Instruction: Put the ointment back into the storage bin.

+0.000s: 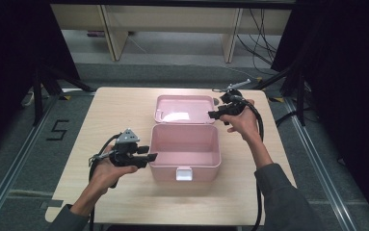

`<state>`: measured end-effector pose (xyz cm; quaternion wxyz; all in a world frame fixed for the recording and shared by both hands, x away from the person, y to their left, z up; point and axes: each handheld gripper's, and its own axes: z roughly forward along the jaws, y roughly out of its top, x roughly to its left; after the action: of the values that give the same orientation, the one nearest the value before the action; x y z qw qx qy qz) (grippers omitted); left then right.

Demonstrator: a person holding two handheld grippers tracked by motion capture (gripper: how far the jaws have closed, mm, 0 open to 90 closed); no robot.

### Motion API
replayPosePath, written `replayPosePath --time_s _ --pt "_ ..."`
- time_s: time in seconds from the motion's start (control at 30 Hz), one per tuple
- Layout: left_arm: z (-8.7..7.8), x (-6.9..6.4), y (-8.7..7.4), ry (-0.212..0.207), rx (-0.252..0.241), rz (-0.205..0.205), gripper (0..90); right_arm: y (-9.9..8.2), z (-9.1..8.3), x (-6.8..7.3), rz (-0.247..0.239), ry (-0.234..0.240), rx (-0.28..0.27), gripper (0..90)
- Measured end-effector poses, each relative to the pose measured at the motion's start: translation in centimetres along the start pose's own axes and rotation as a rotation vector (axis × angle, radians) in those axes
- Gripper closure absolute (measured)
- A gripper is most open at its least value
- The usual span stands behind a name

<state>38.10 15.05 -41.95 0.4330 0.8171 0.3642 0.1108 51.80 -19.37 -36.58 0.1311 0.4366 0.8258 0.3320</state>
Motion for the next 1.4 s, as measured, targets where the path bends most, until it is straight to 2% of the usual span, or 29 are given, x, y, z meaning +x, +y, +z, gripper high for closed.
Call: replayPosePath --time_s 0.07,0.1,0.13,0.2,0.23,0.27,0.3,0.33,0.37,0.4,0.43,0.5,0.53,0.6,0.63,0.67,0.73,0.77,0.8,0.83,0.9,0.93,0.97,1.03,1.1,1.13,1.2,1.4 --pt "0.0 0.0 0.0 0.003 -0.002 -0.002 55.0 0.1 0.2 -0.2 -0.005 0.0 -0.004 49.0" --pt "0.0 0.0 0.0 0.007 0.001 -0.001 55.0 0.1 0.2 -0.2 0.01 -0.001 -0.002 49.3" --pt "0.0 0.0 0.0 0.006 0.0 -0.001 55.0 0.1 0.4 -0.3 0.004 -0.008 -0.019 49.6" --pt "0.0 0.0 0.0 0.005 0.0 -0.003 54.9 0.3 0.4 -0.5 0.004 -0.001 -0.004 49.7" --pt "0.2 -0.1 0.0 -0.001 -0.019 -0.023 54.9 0.4 0.4 -0.3 0.027 -0.009 0.005 49.9" --pt "0.2 -0.1 0.0 -0.002 -0.021 -0.025 54.9 0.4 0.4 -0.5 0.003 -0.006 0.001 50.5" --pt "0.2 -0.1 0.0 -0.002 -0.02 -0.025 54.9 0.5 0.6 -0.6 0.015 -0.008 -0.009 51.0" --pt "0.2 -0.1 0.0 -0.002 -0.02 -0.025 54.9 0.5 0.6 -0.7 0.003 -0.006 -0.011 51.1" --pt "0.1 -0.1 0.0 -0.001 -0.016 -0.02 54.9 0.6 0.7 -0.6 0.022 -0.005 -0.002 51.1" --pt "0.0 0.0 0.0 -0.001 0.001 0.0 54.9 0.6 0.9 -0.8 0.022 -0.005 -0.004 51.3" --pt "0.1 0.0 0.0 0.0 -0.003 -0.005 54.9 0.6 1.0 -0.9 0.009 -0.013 -0.007 51.4" --pt "0.0 0.0 0.0 0.006 0.0 -0.001 54.9 0.6 1.2 -0.8 0.053 -0.009 0.007 51.8" --pt "0.0 0.0 0.0 -0.001 0.003 0.002 54.9 0.6 1.4 -1.2 0.008 -0.009 -0.008 51.8" --pt "0.0 0.0 0.0 -0.001 0.002 -0.001 54.9 0.6 1.8 -1.0 0.066 -0.005 -0.007 51.8" --pt "0.0 0.1 0.0 -0.002 0.002 -0.001 54.9 0.6 1.9 -1.4 0.021 -0.02 -0.011 51.8" --pt "0.1 -0.1 0.0 -0.002 -0.014 -0.021 54.9 0.7 1.9 -1.4 0.041 -0.017 0.003 51.9" --pt "0.1 -0.1 0.0 -0.003 -0.009 -0.02 54.8 0.8 2.0 -1.4 0.058 -0.02 0.003 51.9" --pt "0.1 -0.1 0.0 -0.002 -0.009 -0.02 54.8 0.8 2.0 -1.5 0.041 -0.018 0.005 51.9" --pt "0.1 0.0 0.0 -0.001 -0.002 -0.007 54.8 0.9 2.1 -1.5 0.062 -0.018 0.006 52.0" --pt "0.1 0.0 0.0 -0.006 -0.011 -0.02 54.8 1.0 2.2 -1.6 0.048 -0.015 0.003 52.1" --pt "0.2 0.0 0.0 -0.009 -0.005 -0.02 54.7 1.1 2.2 -1.7 0.056 -0.021 0.006 52.1" --pt "0.1 0.1 0.1 -0.008 0.007 -0.006 54.6 1.2 2.2 -1.7 0.064 -0.019 0.009 52.2" --pt "0.1 0.1 0.1 -0.009 0.006 -0.002 54.6 1.3 2.3 -1.4 0.096 -0.022 0.005 52.3" --pt "0.1 0.1 0.1 -0.01 0.006 -0.005 54.6 1.4 2.4 -1.7 0.059 -0.026 0.006 52.5" --pt "0.1 0.1 0.0 -0.009 0.005 -0.005 54.6 1.5 2.5 -1.6 0.08 -0.026 0.005 52.6" --pt "0.2 0.0 0.0 -0.01 -0.01 -0.022 54.6 1.6 2.5 -1.6 0.076 -0.031 0.007 52.6" --pt "0.2 0.0 0.0 -0.011 -0.005 -0.013 54.6 1.6 2.5 -1.7 0.052 -0.035 0.014 52.6" --pt "0.2 0.0 0.0 -0.011 -0.005 -0.021 54.5 1.6 2.4 -1.7 0.065 -0.045 0.013 52.6"
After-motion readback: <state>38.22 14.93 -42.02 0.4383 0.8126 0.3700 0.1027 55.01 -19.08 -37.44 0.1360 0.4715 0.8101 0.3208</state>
